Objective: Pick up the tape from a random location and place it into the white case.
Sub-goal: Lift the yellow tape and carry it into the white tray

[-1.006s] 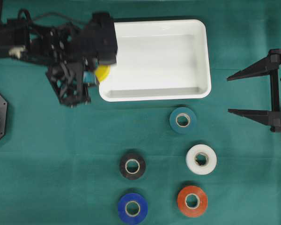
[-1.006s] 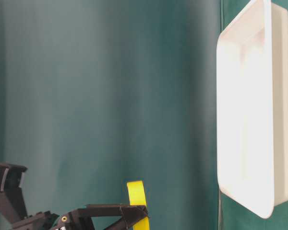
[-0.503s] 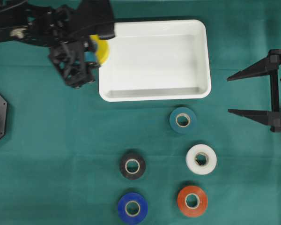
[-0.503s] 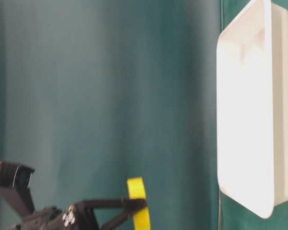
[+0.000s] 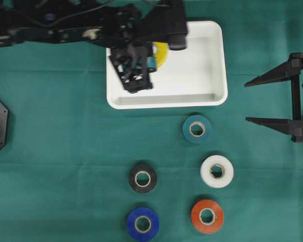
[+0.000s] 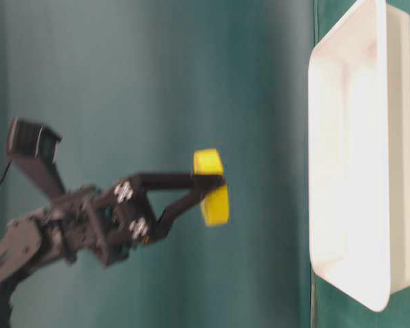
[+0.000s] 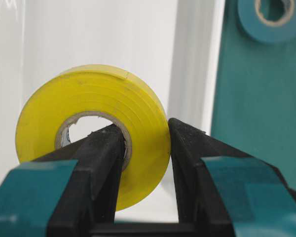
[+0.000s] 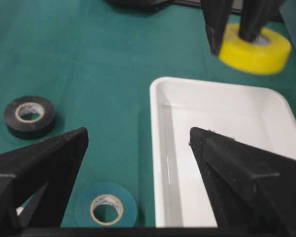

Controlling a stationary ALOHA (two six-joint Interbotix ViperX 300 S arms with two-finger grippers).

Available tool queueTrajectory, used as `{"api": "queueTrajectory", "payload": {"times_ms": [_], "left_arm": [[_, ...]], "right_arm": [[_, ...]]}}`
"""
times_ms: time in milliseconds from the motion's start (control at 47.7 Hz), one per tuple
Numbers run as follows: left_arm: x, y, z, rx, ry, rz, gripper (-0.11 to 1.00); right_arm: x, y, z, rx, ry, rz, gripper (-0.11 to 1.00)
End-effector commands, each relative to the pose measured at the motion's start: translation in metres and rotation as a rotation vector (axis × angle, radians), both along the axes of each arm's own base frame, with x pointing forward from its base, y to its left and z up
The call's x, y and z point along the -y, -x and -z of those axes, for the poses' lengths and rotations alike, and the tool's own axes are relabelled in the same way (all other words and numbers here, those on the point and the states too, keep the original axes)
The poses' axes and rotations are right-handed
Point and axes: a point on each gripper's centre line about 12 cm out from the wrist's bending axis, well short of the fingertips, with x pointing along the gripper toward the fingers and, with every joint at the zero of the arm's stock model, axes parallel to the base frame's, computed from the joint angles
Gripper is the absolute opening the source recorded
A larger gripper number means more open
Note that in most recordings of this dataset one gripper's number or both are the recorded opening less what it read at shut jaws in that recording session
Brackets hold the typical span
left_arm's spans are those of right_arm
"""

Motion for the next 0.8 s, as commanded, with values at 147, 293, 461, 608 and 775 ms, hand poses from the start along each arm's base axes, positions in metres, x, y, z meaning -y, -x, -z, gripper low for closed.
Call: {"api": "queueTrajectory", "payload": {"times_ms": [147, 293, 461, 608, 775], "left_arm": [[-0.008, -0.022, -0.010, 0.037, -0.016, 0.002, 0.22], [-0.009, -0.022, -0.008, 0.033, -0.014, -0.001, 0.22], [-0.009, -0.021, -0.008, 0.028, -0.013, -0.002, 0.22], [-0.009, -0.021, -0.008, 0.028, -0.013, -0.002, 0.22], [-0.009, -0.021, -0.008, 0.028, -0.013, -0.002, 0.22]], "right_arm": [[0.000, -0.003, -0.008, 0.020, 0.005, 0.000, 0.92], [0.000, -0.003, -0.008, 0.020, 0.005, 0.000, 0.92], [0.000, -0.003, -0.009, 0.021, 0.005, 0.000, 0.92], [0.000, -0.003, -0.008, 0.020, 0.005, -0.001, 0.92], [0.000, -0.003, -0.008, 0.021, 0.005, 0.000, 0.92]]}}
